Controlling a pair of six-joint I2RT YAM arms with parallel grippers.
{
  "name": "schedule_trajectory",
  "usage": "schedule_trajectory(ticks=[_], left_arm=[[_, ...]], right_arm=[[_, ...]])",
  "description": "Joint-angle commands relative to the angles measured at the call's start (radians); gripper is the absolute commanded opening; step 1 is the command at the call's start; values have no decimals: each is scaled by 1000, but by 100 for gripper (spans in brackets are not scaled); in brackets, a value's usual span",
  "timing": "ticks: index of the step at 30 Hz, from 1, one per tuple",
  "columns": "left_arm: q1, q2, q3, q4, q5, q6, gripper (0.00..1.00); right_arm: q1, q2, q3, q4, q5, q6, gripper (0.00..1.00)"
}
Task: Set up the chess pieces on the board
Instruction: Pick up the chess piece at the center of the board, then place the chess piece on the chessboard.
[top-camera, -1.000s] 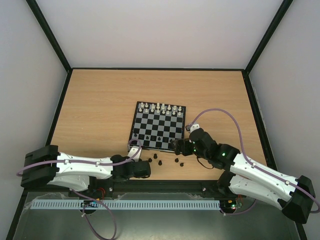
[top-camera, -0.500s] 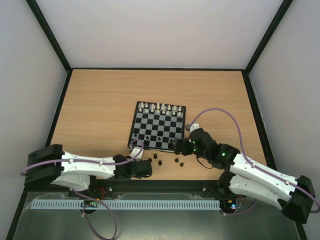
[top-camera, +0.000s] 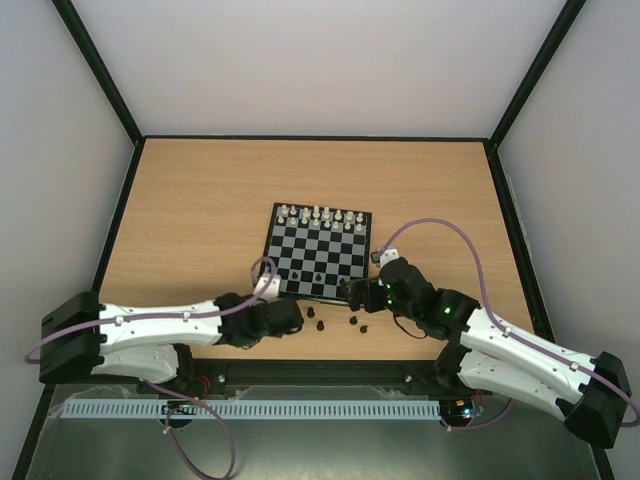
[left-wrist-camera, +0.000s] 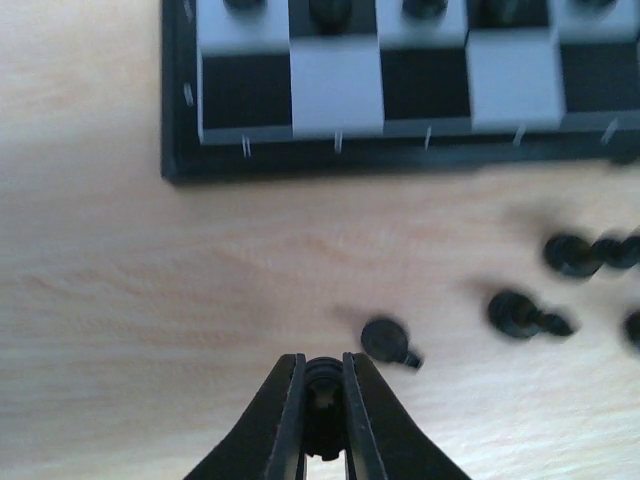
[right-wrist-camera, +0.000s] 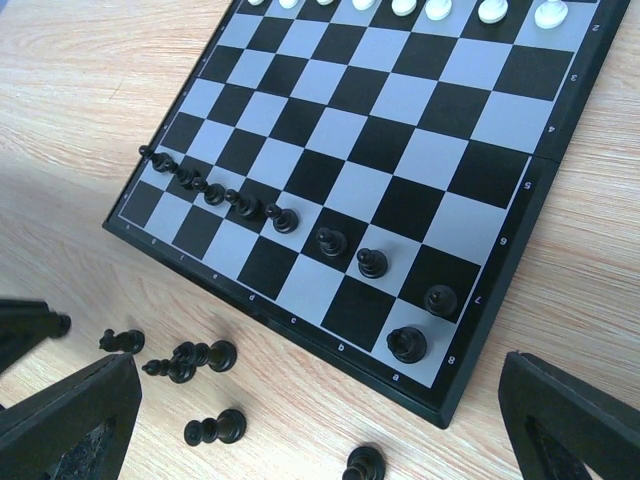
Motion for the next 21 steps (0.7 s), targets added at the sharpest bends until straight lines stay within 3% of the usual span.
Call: schedule_trajectory(ticks=[1, 9, 21], left_arm=[[99, -68, 100, -63, -83, 82, 6], [288, -19, 185, 13, -64, 238, 7], [384, 125, 195, 133, -1, 315, 7]], right_arm=[[3, -17, -15, 17, 4, -17, 99], [3, -22, -17, 15, 30, -14, 99], [2, -12, -49, 40, 34, -10, 99]])
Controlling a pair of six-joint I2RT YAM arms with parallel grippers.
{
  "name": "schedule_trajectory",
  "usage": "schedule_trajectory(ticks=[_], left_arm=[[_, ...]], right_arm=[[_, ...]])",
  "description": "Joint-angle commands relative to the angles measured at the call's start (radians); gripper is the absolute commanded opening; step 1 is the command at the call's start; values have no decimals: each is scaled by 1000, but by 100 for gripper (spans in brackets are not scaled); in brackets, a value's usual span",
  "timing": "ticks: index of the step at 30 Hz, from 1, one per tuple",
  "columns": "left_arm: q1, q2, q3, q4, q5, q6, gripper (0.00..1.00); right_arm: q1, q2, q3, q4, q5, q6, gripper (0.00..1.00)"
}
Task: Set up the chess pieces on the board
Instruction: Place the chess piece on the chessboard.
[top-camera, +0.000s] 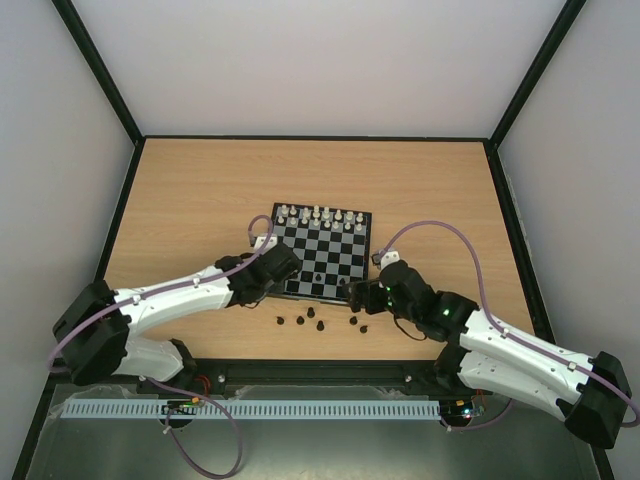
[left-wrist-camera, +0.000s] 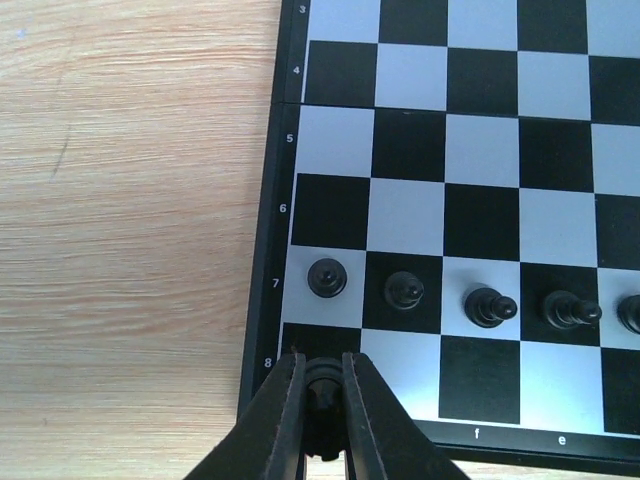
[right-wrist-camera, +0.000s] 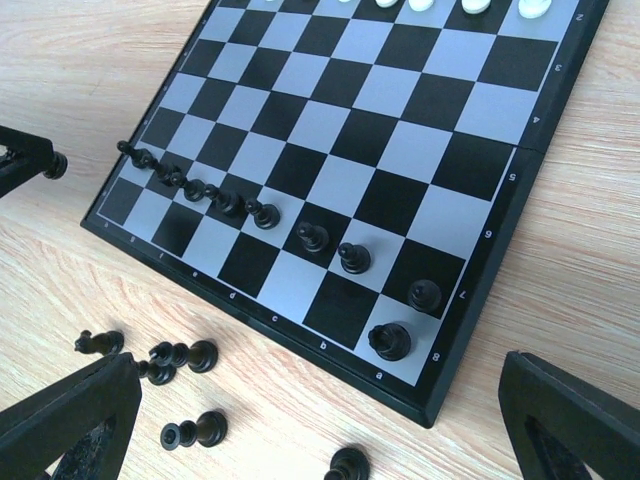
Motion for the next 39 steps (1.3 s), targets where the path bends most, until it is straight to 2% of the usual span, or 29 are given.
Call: schedule_trajectory(ticks=[1, 21, 39], left_arm=[[16, 47, 20, 39, 23, 41, 7], [40, 106, -57, 98, 54, 33, 9], [51, 128, -77, 131, 68, 38, 15]], right_arm=[[3, -6, -17, 16, 14, -10, 99], [3, -8, -28, 26, 3, -12, 99], [3, -7, -32, 29, -3, -12, 99]])
